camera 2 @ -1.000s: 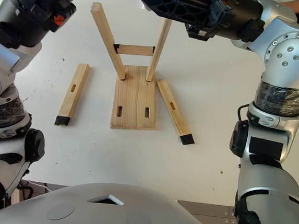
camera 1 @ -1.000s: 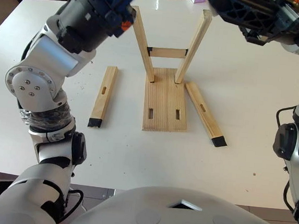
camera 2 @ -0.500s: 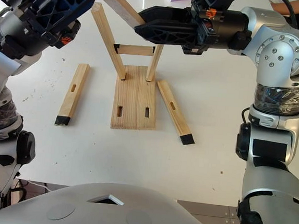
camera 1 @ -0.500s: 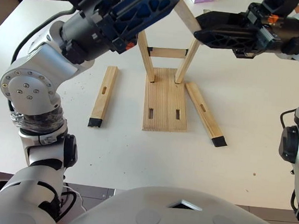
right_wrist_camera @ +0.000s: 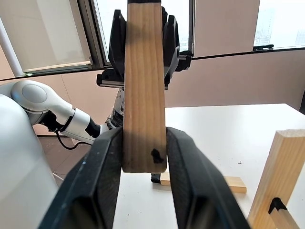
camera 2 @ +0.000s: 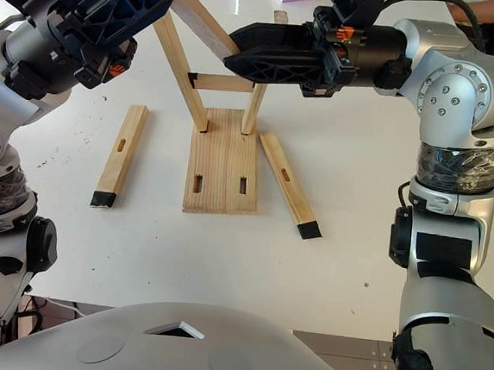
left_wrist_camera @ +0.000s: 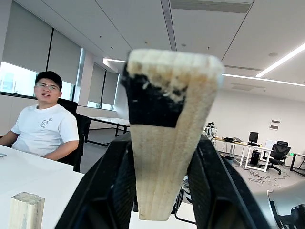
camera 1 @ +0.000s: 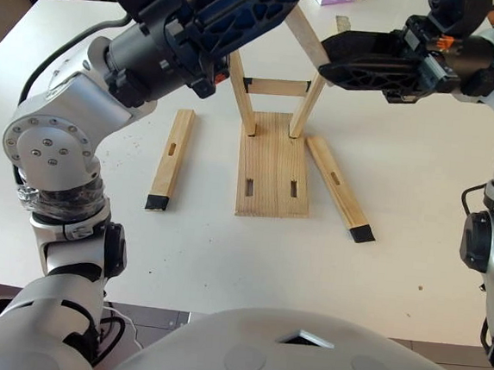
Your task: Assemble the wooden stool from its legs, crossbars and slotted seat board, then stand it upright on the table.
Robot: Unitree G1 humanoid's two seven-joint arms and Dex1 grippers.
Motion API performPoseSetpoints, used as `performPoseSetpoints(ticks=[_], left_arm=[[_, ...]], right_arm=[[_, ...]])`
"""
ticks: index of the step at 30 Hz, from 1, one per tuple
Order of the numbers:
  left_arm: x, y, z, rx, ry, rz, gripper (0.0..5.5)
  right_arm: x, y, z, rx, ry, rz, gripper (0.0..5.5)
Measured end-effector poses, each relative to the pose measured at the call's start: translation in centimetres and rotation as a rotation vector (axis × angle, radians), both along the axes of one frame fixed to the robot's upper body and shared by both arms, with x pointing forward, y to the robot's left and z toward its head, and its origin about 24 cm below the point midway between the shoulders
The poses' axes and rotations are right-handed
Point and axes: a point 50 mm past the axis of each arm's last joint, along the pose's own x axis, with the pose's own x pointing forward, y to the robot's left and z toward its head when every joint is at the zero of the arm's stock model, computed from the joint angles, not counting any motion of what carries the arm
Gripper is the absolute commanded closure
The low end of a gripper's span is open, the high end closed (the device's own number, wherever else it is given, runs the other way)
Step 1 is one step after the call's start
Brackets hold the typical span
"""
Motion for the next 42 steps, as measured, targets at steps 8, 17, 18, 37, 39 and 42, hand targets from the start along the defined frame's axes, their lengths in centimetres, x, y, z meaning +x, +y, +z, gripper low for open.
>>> performPoseSetpoints(ticks=[8, 17, 18, 37, 39, 42], left_arm=[[0.2, 0.6, -1.2, 0.034, -0.001, 0.064, 4.19], [0.4, 3.6, -3.8, 0.165, 0.041, 0.215, 4.19], [0.4, 3.8, -4.1, 0.177, 0.047, 0.221, 4.19], [3.9, 15.6, -11.0, 0.901, -0.066, 0.464, 4.19], [4.1, 16.5, -11.7, 0.941, -0.056, 0.487, 4.19], [3.9, 17.9, -13.2, 0.984, -0.002, 0.513, 4.19]], right_arm=[[0.5, -0.1, -0.5, -0.010, -0.028, -0.033, 3.41], [1.0, -6.2, -2.4, 0.035, -0.024, -0.391, 3.01], [1.0, -6.7, -2.5, 0.042, -0.022, -0.421, 3.01], [0.1, -7.3, -5.3, 0.056, -0.039, -0.610, 3.01], [0.2, -7.1, -5.4, 0.064, -0.047, -0.611, 3.01], [0.1, -6.9, -5.9, 0.074, -0.036, -0.615, 3.01]])
